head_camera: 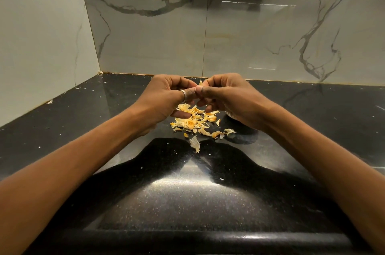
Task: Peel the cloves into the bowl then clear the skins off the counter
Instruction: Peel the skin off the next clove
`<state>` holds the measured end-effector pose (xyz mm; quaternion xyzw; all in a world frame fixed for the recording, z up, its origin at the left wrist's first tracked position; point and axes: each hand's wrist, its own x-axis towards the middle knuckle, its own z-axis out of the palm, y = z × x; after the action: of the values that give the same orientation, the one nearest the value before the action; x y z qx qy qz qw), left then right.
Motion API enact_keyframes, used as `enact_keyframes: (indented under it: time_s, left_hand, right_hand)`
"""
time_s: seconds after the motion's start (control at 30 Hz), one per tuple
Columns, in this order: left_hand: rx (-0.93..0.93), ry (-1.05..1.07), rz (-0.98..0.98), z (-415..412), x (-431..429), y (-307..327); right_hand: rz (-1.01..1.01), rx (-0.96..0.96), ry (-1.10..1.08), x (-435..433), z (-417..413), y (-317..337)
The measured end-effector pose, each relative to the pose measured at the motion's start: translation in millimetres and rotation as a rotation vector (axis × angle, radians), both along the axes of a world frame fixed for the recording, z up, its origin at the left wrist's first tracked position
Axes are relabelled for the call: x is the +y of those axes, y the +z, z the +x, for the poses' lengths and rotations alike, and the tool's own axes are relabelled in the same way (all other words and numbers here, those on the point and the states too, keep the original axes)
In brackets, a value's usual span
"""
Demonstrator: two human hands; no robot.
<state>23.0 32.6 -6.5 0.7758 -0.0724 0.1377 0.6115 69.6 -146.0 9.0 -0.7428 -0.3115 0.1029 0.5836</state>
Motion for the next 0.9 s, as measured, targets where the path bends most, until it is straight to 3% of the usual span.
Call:
enact_keyframes:
  time_s: [0.4, 0.9]
  left_hand:
    - [0.031, -0.005, -0.052, 0.1, 2.4, 2.5]
    - [-0.055, 0.032, 0.050, 3.0, 4.0, -0.6]
  right_hand:
    - [-0.110, -0.067, 0.008, 4.0, -4.6, -2.2]
    - [-0.021, -0.174, -0.120, -1.4, 0.1, -0.5]
